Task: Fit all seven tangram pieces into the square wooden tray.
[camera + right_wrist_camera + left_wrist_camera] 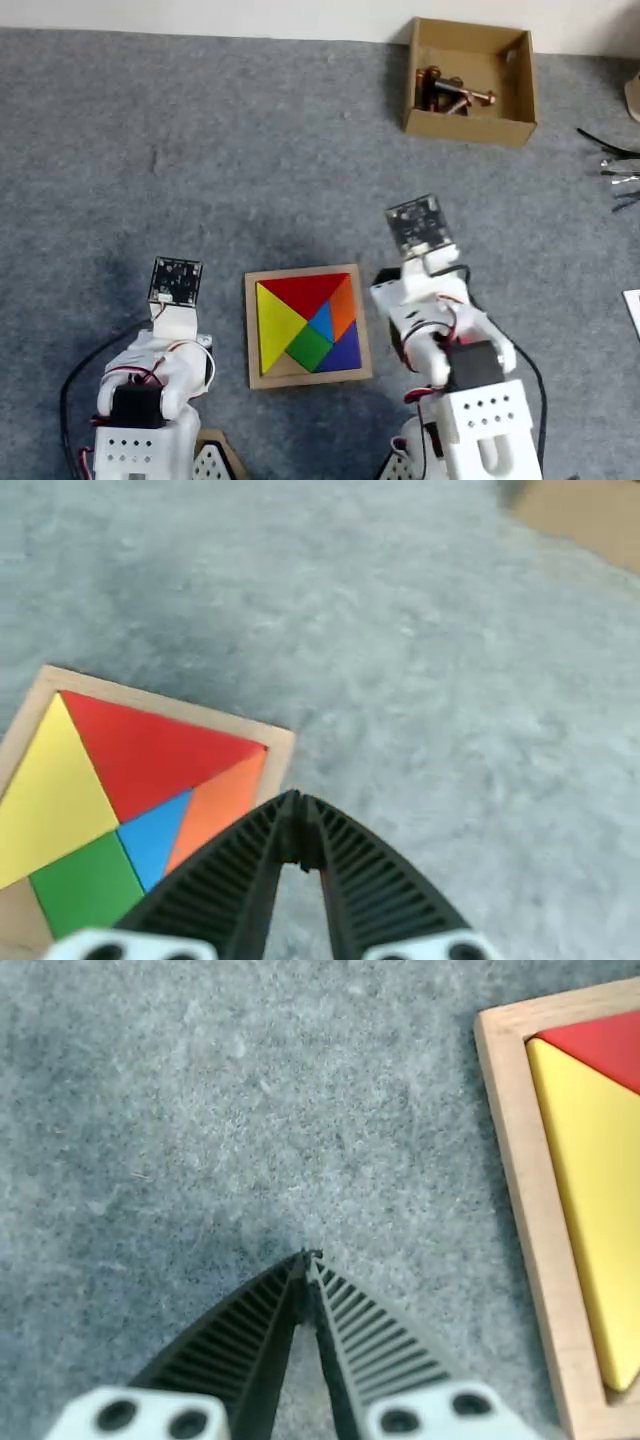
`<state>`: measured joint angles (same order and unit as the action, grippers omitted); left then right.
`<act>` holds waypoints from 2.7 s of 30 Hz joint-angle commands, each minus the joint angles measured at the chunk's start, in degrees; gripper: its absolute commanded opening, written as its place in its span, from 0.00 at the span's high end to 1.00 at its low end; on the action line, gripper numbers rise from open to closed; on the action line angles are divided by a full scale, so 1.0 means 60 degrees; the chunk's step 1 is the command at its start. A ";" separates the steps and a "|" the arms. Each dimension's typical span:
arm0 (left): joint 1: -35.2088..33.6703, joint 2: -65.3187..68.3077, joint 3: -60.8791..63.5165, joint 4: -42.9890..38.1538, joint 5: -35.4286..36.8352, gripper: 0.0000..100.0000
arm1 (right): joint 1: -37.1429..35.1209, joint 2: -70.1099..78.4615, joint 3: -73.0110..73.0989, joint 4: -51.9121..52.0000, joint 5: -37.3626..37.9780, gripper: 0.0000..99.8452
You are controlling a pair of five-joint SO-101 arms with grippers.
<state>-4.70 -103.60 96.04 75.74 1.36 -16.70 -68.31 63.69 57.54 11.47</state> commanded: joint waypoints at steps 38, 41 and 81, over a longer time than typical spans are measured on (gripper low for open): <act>0.0637 -0.0022 0.0183 0.0044 0.0103 0.99 | 0.2000 -0.0271 0.1297 -0.0095 0.0044 0.99; 0.0637 -0.0022 0.0183 0.0044 0.0103 0.99 | 0.2689 -0.0286 0.1311 -0.0154 0.0044 0.99; 0.0637 -0.0037 0.0183 0.0044 0.0103 0.99 | 0.1604 -0.6147 0.4388 0.0974 0.0059 0.99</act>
<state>-2.07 -103.60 96.04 75.74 1.36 -6.15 -104.35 89.89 63.25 11.56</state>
